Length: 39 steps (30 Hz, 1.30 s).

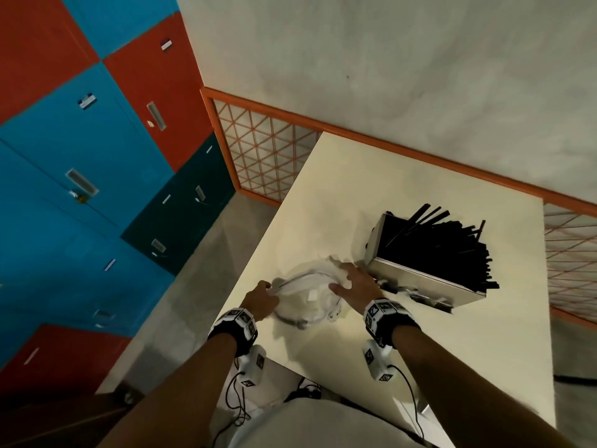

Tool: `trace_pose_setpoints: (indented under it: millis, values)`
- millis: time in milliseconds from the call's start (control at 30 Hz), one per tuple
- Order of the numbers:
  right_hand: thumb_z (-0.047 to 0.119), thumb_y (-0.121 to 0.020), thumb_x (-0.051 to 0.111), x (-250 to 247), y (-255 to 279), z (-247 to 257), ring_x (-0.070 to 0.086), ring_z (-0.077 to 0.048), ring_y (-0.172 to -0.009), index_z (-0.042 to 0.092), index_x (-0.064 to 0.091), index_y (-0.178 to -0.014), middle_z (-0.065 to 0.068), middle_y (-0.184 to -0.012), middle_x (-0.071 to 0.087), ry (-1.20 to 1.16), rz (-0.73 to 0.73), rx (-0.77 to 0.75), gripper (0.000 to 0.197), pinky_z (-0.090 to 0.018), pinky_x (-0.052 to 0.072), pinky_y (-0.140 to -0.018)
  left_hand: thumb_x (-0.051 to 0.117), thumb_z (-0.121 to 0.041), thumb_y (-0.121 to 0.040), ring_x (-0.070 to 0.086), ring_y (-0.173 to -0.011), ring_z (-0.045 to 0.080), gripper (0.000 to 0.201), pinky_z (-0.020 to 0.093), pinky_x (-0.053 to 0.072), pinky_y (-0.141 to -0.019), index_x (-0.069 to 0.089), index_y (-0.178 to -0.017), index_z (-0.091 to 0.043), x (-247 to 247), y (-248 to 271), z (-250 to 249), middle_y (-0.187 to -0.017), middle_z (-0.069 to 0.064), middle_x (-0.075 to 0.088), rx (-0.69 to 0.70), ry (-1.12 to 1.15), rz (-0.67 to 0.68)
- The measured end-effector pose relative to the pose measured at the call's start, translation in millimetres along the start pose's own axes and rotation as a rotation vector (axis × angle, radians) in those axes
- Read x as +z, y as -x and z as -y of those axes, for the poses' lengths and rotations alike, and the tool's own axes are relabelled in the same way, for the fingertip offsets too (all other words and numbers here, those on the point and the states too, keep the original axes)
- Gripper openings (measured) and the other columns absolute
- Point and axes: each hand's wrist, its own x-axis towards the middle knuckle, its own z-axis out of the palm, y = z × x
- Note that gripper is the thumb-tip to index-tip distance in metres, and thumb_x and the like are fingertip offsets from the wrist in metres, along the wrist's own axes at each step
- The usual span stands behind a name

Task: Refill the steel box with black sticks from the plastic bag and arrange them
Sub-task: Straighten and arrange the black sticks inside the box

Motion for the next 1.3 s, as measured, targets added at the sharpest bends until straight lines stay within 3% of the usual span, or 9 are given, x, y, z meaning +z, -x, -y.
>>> trace_pose_setpoints:
  millis: [100, 233, 400, 633, 733, 867, 1000, 1133, 1300]
  values:
    - [0.053, -0.090, 0.057, -10.8, 13.2, -2.2, 0.053, -0.028, -0.118, 0.032, 0.042, -0.138, -0.007, -0.131, 0.049, -0.032, -0.035, 0.003, 0.054, -0.039, 0.044, -0.100, 0.060, -0.026, -0.088, 0.062, -0.114, 0.036, 0.067, 0.038, 0.052, -0.091, 0.036, -0.150, -0.014, -3.4, -2.4, 3.4, -0.129, 0.020, 0.062, 0.031, -0.031, -0.011]
    - [0.038, -0.096, 0.057, -35.1, 38.6, -15.3, 0.059, -0.022, -0.105, 0.020, 0.057, -0.126, -0.001, -0.116, 0.061, 0.016, -0.082, 0.010, 0.035, -0.029, 0.045, -0.090, 0.060, -0.021, -0.095, 0.051, -0.128, 0.038, 0.065, 0.042, 0.041, -0.106, 0.034, -0.153, -0.009, -8.3, -2.6, 10.7, -0.138, 0.024, 0.054, 0.108, -0.134, -0.072]
    - [0.019, -0.092, 0.059, -76.2, 76.0, -37.1, 0.064, -0.018, -0.070, 0.019, 0.067, -0.087, 0.003, -0.085, 0.068, -0.117, -0.282, -0.058, 0.009, -0.029, 0.049, -0.067, 0.067, -0.012, -0.092, 0.049, -0.126, 0.041, 0.062, 0.048, 0.039, -0.110, 0.041, -0.148, -0.005, 2.3, 16.8, -39.4, -0.141, 0.022, 0.044, 0.413, -0.174, -0.258]
    - [0.006, -0.089, 0.061, -137.7, 90.1, -55.7, 0.055, -0.001, -0.063, 0.016, 0.068, -0.087, 0.009, -0.074, 0.064, -0.206, -0.758, -0.115, 0.013, -0.010, 0.041, -0.061, 0.072, -0.034, -0.092, 0.039, -0.139, 0.021, 0.079, 0.032, 0.036, -0.113, 0.030, -0.156, -0.014, 55.1, 36.8, -178.0, -0.148, 0.007, 0.039, 0.936, -0.207, -0.108]
    - [0.004, -0.089, 0.062, -161.8, 87.6, -61.3, 0.059, -0.008, -0.067, 0.014, 0.069, -0.093, 0.005, -0.082, 0.067, -0.194, -0.944, -0.126, 0.013, -0.017, 0.046, -0.064, 0.079, -0.039, -0.084, 0.039, -0.138, 0.018, 0.091, 0.022, 0.032, -0.109, 0.027, -0.155, -0.018, 77.0, 43.5, -226.8, -0.148, 0.005, 0.037, 0.991, -0.198, -0.030]
    - [0.000, -0.087, 0.060, -189.5, 69.0, -78.4, 0.061, -0.020, -0.074, 0.010, 0.068, -0.089, -0.003, -0.086, 0.069, -0.190, -1.080, -0.078, 0.013, -0.030, 0.049, -0.067, 0.087, -0.051, -0.071, 0.030, -0.144, 0.022, 0.119, 0.022, 0.030, -0.110, 0.014, -0.157, -0.013, 101.4, 29.5, -262.3, -0.156, 0.008, 0.026, 0.982, -0.288, 0.016]
    - [0.002, -0.087, 0.059, -212.2, 45.6, -106.8, 0.063, -0.027, -0.082, 0.008, 0.070, -0.088, -0.007, -0.089, 0.069, -0.245, -1.067, 0.099, 0.013, -0.026, 0.044, -0.070, 0.079, -0.074, -0.063, 0.009, -0.155, 0.025, 0.140, 0.044, 0.025, -0.124, -0.005, -0.160, -0.018, 120.8, 7.1, -273.4, -0.168, 0.007, 0.003, 1.011, -0.444, 0.023]
    - [0.017, -0.090, 0.062, -225.7, 20.9, -133.6, 0.063, -0.027, -0.093, 0.009, 0.072, -0.101, -0.010, -0.101, 0.066, -0.296, -0.870, 0.307, 0.017, -0.022, 0.038, -0.077, 0.066, -0.088, -0.062, 0.019, -0.153, 0.020, 0.137, 0.049, 0.027, -0.122, 0.000, -0.161, -0.021, 132.1, 1.7, -278.0, -0.165, 0.001, 0.020, 1.117, -0.547, -0.062]
    - [0.035, -0.089, 0.066, -230.3, -2.5, -146.7, 0.062, -0.026, -0.101, 0.014, 0.070, -0.110, -0.010, -0.109, 0.065, -0.252, -0.638, 0.337, 0.030, -0.030, 0.044, -0.089, 0.059, -0.091, -0.062, 0.017, -0.153, 0.013, 0.127, 0.048, 0.026, -0.121, 0.008, -0.161, -0.029, 134.8, 0.2, -275.5, -0.163, -0.007, 0.026, 1.155, -0.641, -0.111]
